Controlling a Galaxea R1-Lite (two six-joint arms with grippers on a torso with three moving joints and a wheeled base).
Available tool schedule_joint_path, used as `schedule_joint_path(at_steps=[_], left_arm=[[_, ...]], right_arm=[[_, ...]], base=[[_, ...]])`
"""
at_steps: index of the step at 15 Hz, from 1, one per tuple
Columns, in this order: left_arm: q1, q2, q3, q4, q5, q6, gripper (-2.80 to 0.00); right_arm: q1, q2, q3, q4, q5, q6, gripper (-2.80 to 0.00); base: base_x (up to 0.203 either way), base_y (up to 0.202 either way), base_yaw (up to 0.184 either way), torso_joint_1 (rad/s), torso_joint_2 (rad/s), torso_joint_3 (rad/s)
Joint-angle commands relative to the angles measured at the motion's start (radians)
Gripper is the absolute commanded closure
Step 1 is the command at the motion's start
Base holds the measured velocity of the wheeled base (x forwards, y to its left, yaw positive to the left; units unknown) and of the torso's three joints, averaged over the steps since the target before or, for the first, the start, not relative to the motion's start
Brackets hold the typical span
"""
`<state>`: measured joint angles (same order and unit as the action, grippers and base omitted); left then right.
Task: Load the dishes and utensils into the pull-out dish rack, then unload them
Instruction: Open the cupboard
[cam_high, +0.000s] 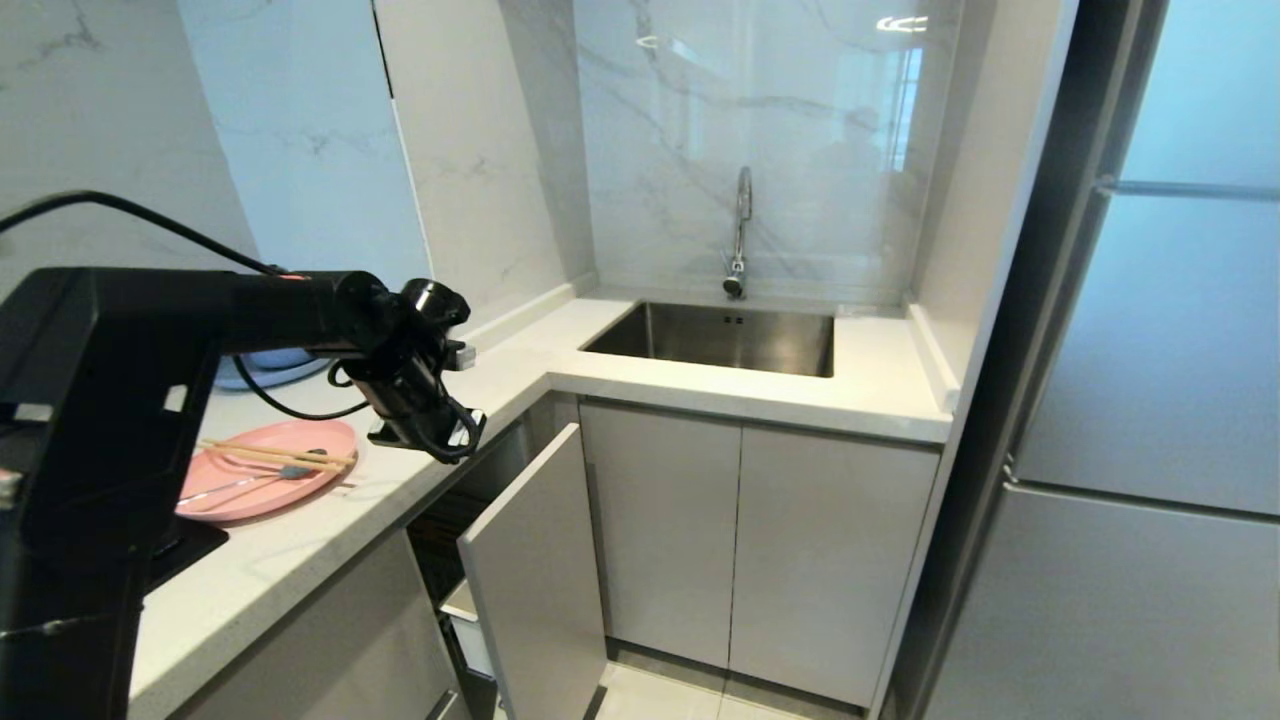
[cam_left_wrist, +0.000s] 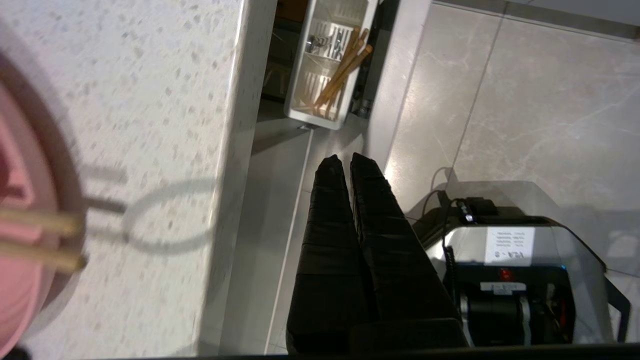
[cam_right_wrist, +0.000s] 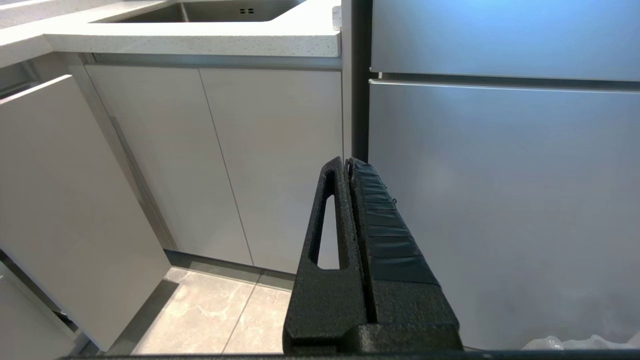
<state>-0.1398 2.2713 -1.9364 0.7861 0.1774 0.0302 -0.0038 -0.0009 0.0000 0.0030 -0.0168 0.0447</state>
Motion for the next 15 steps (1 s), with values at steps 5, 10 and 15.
schedule_joint_path(at_steps=[5, 10, 15], left_arm=[[0.000, 0.138, -0.004, -0.082, 0.011, 0.000, 0.00], [0.000, 0.210, -0.004, -0.165, 0.014, 0.003, 0.00], [-0.001, 0.245, -0.003, -0.226, 0.054, 0.002, 0.00]], right_arm=[[0.001, 0.001, 0.002, 0.000, 0.000, 0.001, 0.00], [0.001, 0.001, 0.002, 0.000, 0.000, 0.000, 0.00], [-0.001, 0.001, 0.002, 0.000, 0.000, 0.001, 0.00]], base=[[0.000, 0.000, 0.000, 0.000, 0.00, 0.000], [0.000, 0.000, 0.000, 0.000, 0.00, 0.000], [0.000, 0.000, 0.000, 0.000, 0.00, 0.000]])
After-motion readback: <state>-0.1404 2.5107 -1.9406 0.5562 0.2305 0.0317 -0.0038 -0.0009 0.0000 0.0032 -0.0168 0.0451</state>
